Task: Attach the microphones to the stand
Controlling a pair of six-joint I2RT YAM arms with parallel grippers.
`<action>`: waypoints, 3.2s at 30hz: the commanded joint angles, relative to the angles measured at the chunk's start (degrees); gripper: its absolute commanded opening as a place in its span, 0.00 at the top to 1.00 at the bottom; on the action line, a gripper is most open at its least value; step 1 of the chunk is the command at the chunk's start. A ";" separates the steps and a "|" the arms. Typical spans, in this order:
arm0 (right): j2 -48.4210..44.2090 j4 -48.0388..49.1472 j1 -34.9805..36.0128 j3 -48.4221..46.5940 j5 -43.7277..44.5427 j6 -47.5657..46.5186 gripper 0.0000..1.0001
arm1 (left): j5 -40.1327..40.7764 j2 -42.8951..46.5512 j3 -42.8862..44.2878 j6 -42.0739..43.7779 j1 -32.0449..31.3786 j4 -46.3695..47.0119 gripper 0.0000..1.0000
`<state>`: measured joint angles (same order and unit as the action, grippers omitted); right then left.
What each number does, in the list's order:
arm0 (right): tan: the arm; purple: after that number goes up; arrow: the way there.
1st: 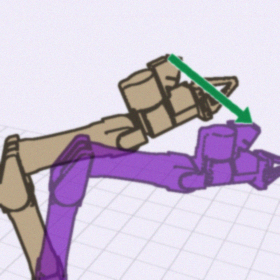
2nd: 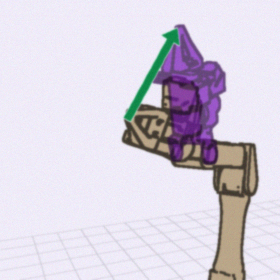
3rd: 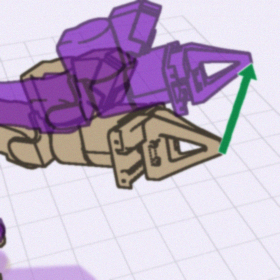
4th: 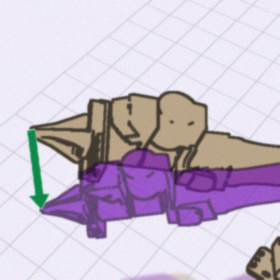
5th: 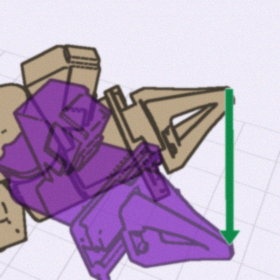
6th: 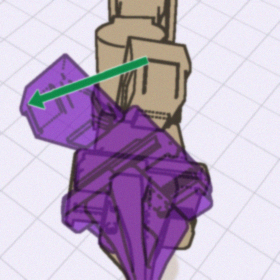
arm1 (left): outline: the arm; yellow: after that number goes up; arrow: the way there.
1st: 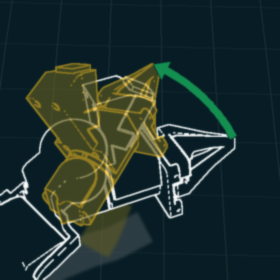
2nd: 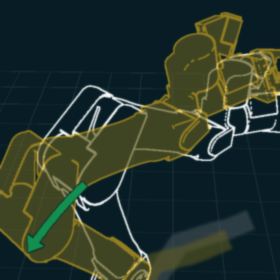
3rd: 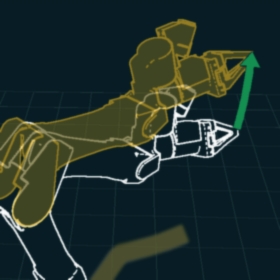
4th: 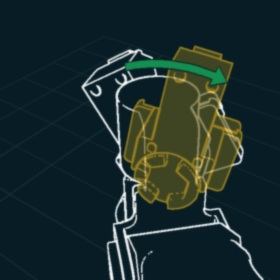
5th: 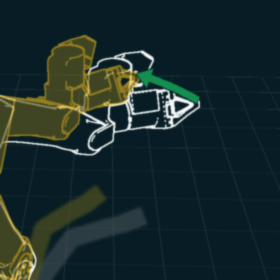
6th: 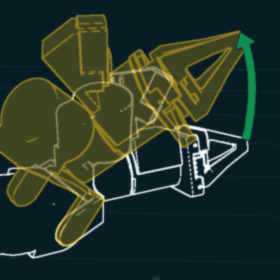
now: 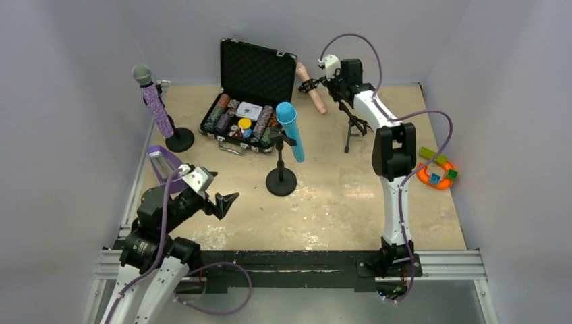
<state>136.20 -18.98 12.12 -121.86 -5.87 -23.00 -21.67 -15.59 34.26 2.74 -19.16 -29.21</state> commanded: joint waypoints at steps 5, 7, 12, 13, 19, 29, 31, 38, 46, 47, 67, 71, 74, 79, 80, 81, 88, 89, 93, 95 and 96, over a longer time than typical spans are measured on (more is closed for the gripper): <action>-21.32 12.19 -2.60 19.64 -4.26 5.56 1.00 | -4.72 -0.07 2.04 -11.16 0.00 5.30 0.08; -27.67 14.70 -3.12 25.51 -5.63 8.67 1.00 | -5.67 -0.98 2.84 -15.30 0.00 7.52 0.09; -40.93 21.94 -3.61 40.82 -9.14 14.54 1.00 | -7.72 -4.11 8.85 -26.12 0.00 12.48 0.09; -43.33 23.03 -3.85 42.93 -10.21 15.82 1.00 | -8.48 -5.04 10.40 -28.07 0.00 13.38 0.09; -55.42 30.22 -6.36 52.81 -18.23 25.15 1.00 | -14.67 -11.75 19.44 -35.28 -0.05 17.37 0.09; -63.27 53.94 -9.62 66.89 -30.19 32.05 1.00 | -12.35 -25.75 36.03 -31.37 -11.94 10.31 0.09; -62.63 60.64 -9.86 70.20 -32.14 32.56 1.00 | -10.67 -28.71 38.40 -29.65 -15.23 8.73 0.09; -55.71 81.02 -9.96 74.75 -36.43 34.10 1.00 | -7.24 -34.12 40.62 -26.30 -20.03 8.70 0.09; -54.21 88.09 -10.00 74.84 -39.35 36.49 1.00 | -3.78 -38.98 43.81 -22.36 -23.73 4.98 0.08; -55.17 88.15 -9.98 75.67 -39.24 36.01 1.00 | -2.93 -39.96 44.81 -21.82 -24.67 4.31 0.08; -71.51 66.71 -10.08 66.79 -37.33 46.06 1.00 | 6.06 -67.46 79.10 -21.20 -27.34 -0.17 0.10; -71.38 64.40 -10.10 64.29 -38.79 47.92 1.00 | 5.41 -69.21 78.81 -22.86 -27.34 2.07 0.09; -70.81 62.95 -10.02 61.53 -39.91 51.26 1.00 | 4.51 -70.56 78.35 -24.78 -27.38 5.93 0.10; -70.28 57.48 -10.09 54.92 -40.78 55.83 1.00 | 4.13 -73.64 79.62 -25.26 -28.09 9.02 0.10; -70.22 55.29 -10.10 53.28 -40.51 55.85 1.00 | 4.34 -73.88 79.63 -24.72 -28.31 9.03 0.10; -70.13 53.28 -10.10 51.64 -40.31 55.94 1.00 | 4.68 -74.17 79.62 -23.92 -28.64 8.87 0.10; -68.15 46.16 -10.10 42.55 -38.76 58.21 1.00 | 7.58 -76.21 79.91 -19.88 -31.33 8.93 0.10; -67.89 46.10 -10.10 41.85 -38.98 58.72 1.00 | 8.09 -76.38 79.91 -19.35 -31.65 8.85 0.10; -67.90 45.27 -10.08 40.33 -39.05 59.90 1.00 | 10.17 -77.06 79.86 -18.65 -32.32 9.02 0.10; -67.98 45.12 -10.09 40.38 -38.87 60.29 1.00 | 11.41 -77.57 80.03 -18.46 -32.83 9.60 0.10; -67.97 45.02 -10.10 40.54 -38.67 60.49 1.00 | 12.15 -77.90 80.19 -18.35 -33.18 9.64 0.10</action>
<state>68.73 24.45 2.20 -78.24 -47.22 34.63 -13.04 -92.55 111.74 -17.63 -51.51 -23.11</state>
